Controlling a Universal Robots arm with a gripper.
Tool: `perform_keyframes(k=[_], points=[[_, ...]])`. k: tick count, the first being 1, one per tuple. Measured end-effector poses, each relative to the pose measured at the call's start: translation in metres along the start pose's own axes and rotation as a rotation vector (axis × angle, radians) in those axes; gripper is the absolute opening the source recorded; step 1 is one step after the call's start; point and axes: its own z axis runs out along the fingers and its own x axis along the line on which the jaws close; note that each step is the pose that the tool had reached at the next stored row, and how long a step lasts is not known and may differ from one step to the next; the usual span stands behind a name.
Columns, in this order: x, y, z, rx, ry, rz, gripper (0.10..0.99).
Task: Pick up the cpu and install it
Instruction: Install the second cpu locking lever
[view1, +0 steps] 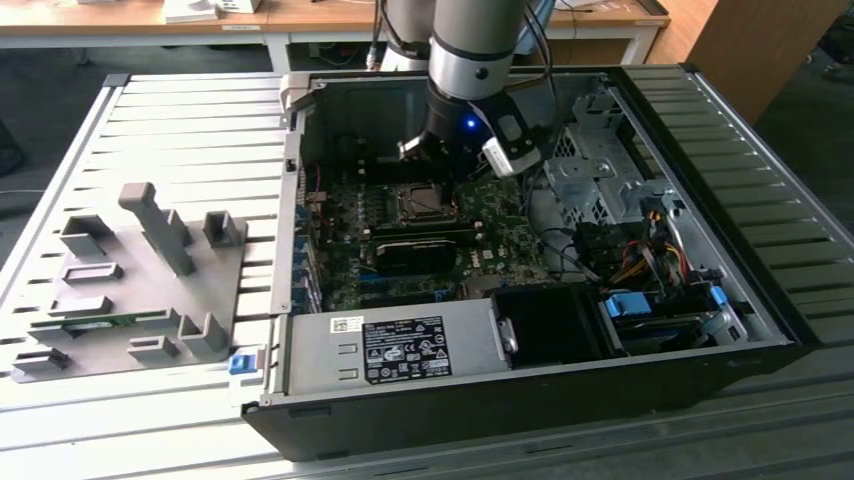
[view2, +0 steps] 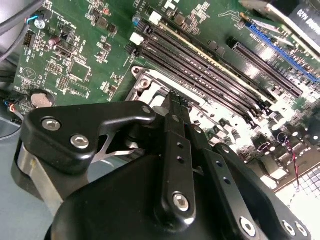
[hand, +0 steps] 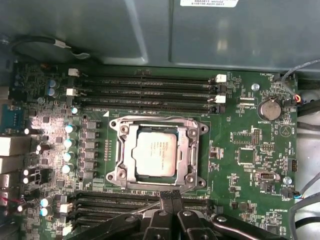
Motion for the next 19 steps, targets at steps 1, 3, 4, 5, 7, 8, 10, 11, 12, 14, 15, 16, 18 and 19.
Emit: perform_keyframes(k=[1,3,4,5,7,8,10,11,12,14,15,16,18,19], points=[[0.0001,-0.0011,0.0001,0.000,-0.0001,0.000,0.106],[0.0001,-0.0035,0.0003,0.000,0.0000,0.000,0.106],[0.0001,-0.0041,0.0004,0.000,0.0000,0.000,0.106],[0.0001,-0.0047,0.0006,0.000,0.0001,0.000,0.106],[0.0001,-0.0053,0.0013,0.000,0.0012,0.000,0.106],[0.0001,-0.0060,0.0021,0.000,0.0028,0.000,0.106],[0.0006,-0.0074,0.0035,0.000,0.0040,0.000,0.106],[0.0014,-0.0077,0.0041,0.000,0.0041,0.000,0.106],[0.0034,-0.0079,0.0046,0.000,0.0041,-0.001,0.106],[0.0080,-0.0080,0.0054,0.000,0.0043,-0.002,0.106],[0.0109,-0.0080,0.0058,0.000,0.0043,-0.002,0.106],[0.0135,-0.0081,0.0062,0.000,0.0043,-0.003,0.106],[0.0180,-0.0083,0.0072,0.000,0.0043,-0.003,0.106],[0.0198,-0.0085,0.0078,0.000,0.0043,-0.003,0.106]])
